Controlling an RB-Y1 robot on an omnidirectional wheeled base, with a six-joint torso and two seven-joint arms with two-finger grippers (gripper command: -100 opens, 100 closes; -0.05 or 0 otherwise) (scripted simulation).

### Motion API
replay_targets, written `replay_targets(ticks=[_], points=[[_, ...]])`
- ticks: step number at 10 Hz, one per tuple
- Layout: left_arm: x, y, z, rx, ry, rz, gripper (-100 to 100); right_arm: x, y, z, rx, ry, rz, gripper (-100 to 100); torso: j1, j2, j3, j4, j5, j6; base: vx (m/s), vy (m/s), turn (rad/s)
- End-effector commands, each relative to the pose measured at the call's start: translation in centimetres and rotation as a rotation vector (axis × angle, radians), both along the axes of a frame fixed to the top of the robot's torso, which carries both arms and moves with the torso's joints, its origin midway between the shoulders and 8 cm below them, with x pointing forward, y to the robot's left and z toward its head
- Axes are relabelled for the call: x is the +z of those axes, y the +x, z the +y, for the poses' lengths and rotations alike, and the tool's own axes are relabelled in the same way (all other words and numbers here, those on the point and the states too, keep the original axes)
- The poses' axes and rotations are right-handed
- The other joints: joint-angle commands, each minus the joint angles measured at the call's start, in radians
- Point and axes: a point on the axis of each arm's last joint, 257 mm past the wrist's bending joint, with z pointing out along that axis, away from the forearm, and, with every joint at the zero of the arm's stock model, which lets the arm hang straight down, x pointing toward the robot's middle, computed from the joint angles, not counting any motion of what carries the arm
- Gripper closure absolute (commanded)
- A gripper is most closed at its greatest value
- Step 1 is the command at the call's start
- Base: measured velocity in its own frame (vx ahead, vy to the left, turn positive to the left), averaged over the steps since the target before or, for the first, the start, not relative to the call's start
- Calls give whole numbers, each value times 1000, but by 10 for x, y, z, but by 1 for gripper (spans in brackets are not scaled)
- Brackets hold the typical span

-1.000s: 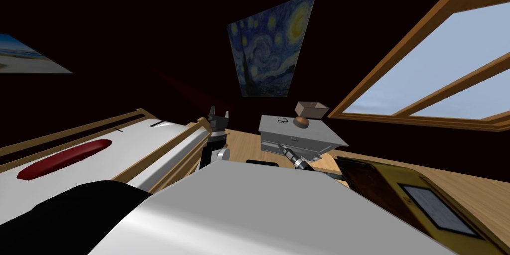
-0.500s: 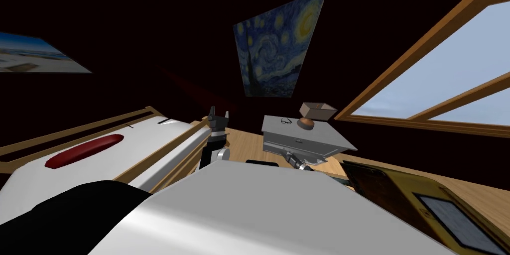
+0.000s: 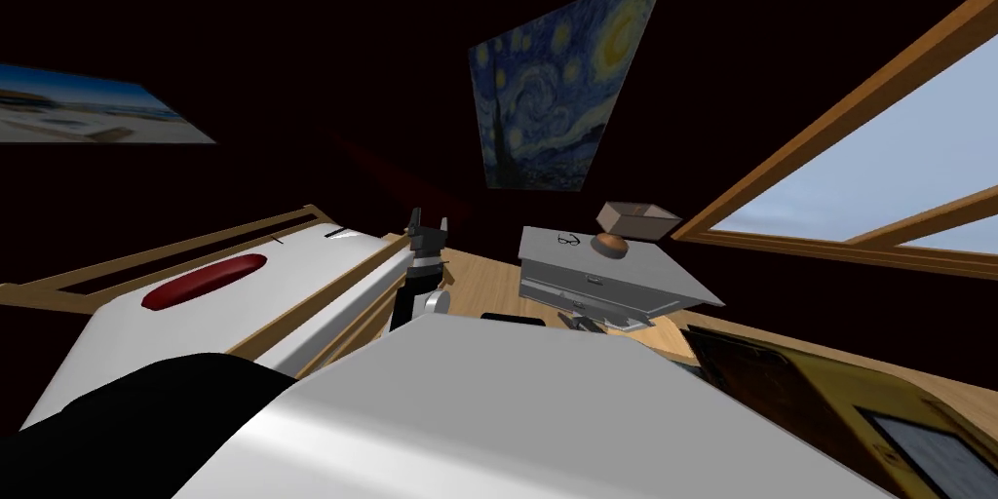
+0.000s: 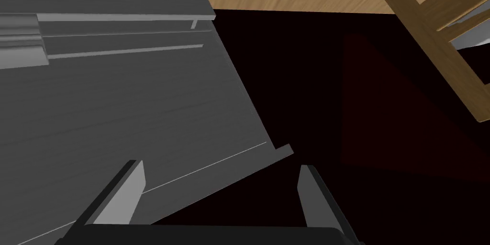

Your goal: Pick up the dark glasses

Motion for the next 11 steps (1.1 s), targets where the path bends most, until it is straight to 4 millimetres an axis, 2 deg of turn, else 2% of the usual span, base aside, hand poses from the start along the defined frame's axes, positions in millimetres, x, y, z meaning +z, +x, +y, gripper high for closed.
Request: replay_targets(ticks=[1, 2, 3, 4, 5, 8, 11], points=[[0, 0, 0, 0, 0, 0, 0, -14, -16, -22, 18, -65, 41, -100, 0, 0, 0, 0, 0, 0, 25, 61, 69], [0, 0, 0, 0, 0, 0, 0, -31, -35, -44, 68, -142, 83, -100, -1, 0, 0, 0, 0, 1, 34, 72, 129], [0, 0, 0, 0, 0, 0, 0, -31, -36, -53, 71, -159, 87, -100, 0, 0, 0, 0, 0, 0, 23, 61, 60], [0, 0, 0, 0, 0, 0, 0, -41, -51, -77, 128, -236, 120, -100, 0, 0, 0, 0, 0, 1, 25, 77, 170], [0, 0, 0, 0, 0, 0, 0, -45, -58, -100, 178, -304, 137, -100, 0, 0, 0, 0, 0, 0, 51, 108, 240], [0, 0, 0, 0, 0, 0, 0, -51, -72, -122, 178, -343, 174, -100, -1, 0, 0, 0, 0, 1, 23, 45, 10], [0, 0, 0, 0, 0, 0, 0, -52, -96, -183, 292, -495, 235, -100, -2, 0, 0, 0, 0, 1, 39, 49, 135]])
